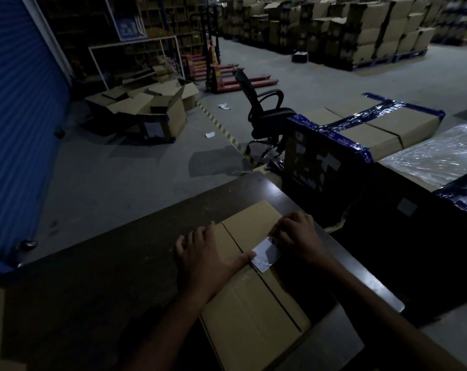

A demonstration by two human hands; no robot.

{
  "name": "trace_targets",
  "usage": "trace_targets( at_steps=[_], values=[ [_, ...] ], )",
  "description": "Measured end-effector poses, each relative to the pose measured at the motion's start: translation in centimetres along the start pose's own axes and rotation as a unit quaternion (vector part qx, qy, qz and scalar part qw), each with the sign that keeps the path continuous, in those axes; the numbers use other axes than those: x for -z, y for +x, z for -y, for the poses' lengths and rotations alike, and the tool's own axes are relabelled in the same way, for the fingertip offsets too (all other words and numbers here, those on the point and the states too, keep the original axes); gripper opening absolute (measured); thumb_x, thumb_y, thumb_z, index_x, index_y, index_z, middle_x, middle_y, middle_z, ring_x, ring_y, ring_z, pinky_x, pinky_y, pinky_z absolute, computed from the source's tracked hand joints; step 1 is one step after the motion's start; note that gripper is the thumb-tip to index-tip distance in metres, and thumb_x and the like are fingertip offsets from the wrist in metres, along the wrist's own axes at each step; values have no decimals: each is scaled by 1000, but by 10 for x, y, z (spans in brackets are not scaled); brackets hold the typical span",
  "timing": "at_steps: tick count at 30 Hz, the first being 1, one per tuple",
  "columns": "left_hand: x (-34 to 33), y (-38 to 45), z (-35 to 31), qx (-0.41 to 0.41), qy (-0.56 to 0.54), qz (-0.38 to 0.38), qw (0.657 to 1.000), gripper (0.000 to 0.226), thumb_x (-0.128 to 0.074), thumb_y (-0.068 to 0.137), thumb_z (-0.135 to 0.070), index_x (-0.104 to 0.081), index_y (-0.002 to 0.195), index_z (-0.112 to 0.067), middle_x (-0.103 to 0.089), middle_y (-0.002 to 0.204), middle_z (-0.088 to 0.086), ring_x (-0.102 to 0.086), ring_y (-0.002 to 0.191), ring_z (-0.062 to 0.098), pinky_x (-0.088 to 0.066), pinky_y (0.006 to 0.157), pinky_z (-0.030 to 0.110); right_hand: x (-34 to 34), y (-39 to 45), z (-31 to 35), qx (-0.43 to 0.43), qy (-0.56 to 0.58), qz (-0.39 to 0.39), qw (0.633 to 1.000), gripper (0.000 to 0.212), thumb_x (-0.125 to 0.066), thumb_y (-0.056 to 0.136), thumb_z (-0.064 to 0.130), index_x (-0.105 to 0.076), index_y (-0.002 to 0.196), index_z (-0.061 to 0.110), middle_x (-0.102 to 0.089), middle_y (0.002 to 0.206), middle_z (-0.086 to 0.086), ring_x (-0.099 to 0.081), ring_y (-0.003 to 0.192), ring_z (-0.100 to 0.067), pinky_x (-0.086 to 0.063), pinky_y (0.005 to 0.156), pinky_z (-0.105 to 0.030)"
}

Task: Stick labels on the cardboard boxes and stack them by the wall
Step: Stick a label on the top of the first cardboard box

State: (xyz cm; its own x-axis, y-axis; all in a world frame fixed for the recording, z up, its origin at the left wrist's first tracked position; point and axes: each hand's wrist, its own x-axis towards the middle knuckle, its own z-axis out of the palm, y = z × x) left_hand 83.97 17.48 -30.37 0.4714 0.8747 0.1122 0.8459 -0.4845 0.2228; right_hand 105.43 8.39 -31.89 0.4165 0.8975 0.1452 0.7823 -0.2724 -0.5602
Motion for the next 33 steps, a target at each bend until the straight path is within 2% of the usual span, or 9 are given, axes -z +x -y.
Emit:
trace_targets(
  at_steps=[2, 6, 8, 12, 16, 19, 21, 28, 33],
  values=[
    [-1, 0, 0, 1, 4, 0, 1000, 128, -22, 53, -107, -28, 151, -24, -41, 148, 0, -36, 137, 18, -15, 118, 45, -1, 1, 2, -4, -24, 6, 1000, 47, -31, 76, 52, -68, 92, 28, -49, 106, 5, -39, 109, -20, -32, 88, -33],
    [0, 1, -1, 1, -6, 10, 1000, 129, -24, 53, -107, -25, 152, -24, -37, 152, 1, -32, 140, 19, -12, 119, 46, -5, 1, 2, -10, -53, -6, 999, 19, -54, 90, 29, -65, 101, 17, -50, 115, -2, -38, 110, -23, -35, 92, -38],
    [1, 1, -1, 2, -12, 11, 1000, 130, -23, 52, -106, -24, 153, -24, -36, 153, 1, -31, 141, 19, -12, 120, 46, -4, 0, 2, -12, -39, -5, 999, 24, -51, 89, 31, -64, 101, 16, -51, 114, -2, -39, 110, -24, -34, 91, -37],
    [1, 0, -1, 5, -8, 7, 1000, 130, -21, 51, -107, -25, 152, -24, -37, 153, 1, -32, 140, 19, -12, 120, 46, -1, -1, 2, -7, 10, -16, 1000, 45, -34, 75, 51, -64, 94, 23, -46, 103, 9, -42, 107, -20, -30, 86, -32],
    [-1, 0, 1, 2, -4, 3, 1000, 129, -21, 52, -107, -27, 151, -25, -39, 150, 1, -34, 139, 19, -13, 119, 45, -2, -1, 1, 11, -24, -8, 1000, 25, -46, 83, 44, -66, 93, 33, -46, 105, 12, -40, 109, -16, -32, 87, -32],
    [-2, 1, 1, 0, 4, -8, 1000, 127, -10, 54, -106, -30, 150, -25, -43, 146, 1, -37, 136, 19, -15, 118, 45, -4, -2, 2, 2, -35, -5, 999, 35, -38, 81, 51, -66, 93, 34, -49, 110, 9, -38, 110, -17, -34, 88, -35],
    [-4, 2, 1, -1, 17, -17, 1000, 123, -2, 57, -102, -33, 148, -26, -46, 143, -1, -39, 134, 18, -18, 117, 44, -4, 0, 3, -9, -37, -2, 999, 33, -40, 82, 46, -66, 94, 30, -50, 113, 5, -36, 111, -19, -35, 90, -37],
    [-5, 2, 1, -1, 23, -18, 1000, 103, -20, 72, -93, -32, 149, -26, -46, 145, -1, -39, 135, 16, -17, 117, 42, -4, 6, 12, -38, -59, 6, 997, 19, -50, 92, 28, -66, 100, 21, -46, 121, 1, -31, 115, -20, -36, 94, -37],
    [-5, 2, 0, 0, 29, -19, 999, 103, -20, 72, -93, -34, 149, -25, -46, 145, -1, -40, 135, 17, -18, 117, 42, -2, 7, 16, -49, -67, 6, 996, 30, -44, 90, 35, -66, 98, 16, -48, 120, -2, -32, 113, -22, -36, 89, -35]
  ],
)
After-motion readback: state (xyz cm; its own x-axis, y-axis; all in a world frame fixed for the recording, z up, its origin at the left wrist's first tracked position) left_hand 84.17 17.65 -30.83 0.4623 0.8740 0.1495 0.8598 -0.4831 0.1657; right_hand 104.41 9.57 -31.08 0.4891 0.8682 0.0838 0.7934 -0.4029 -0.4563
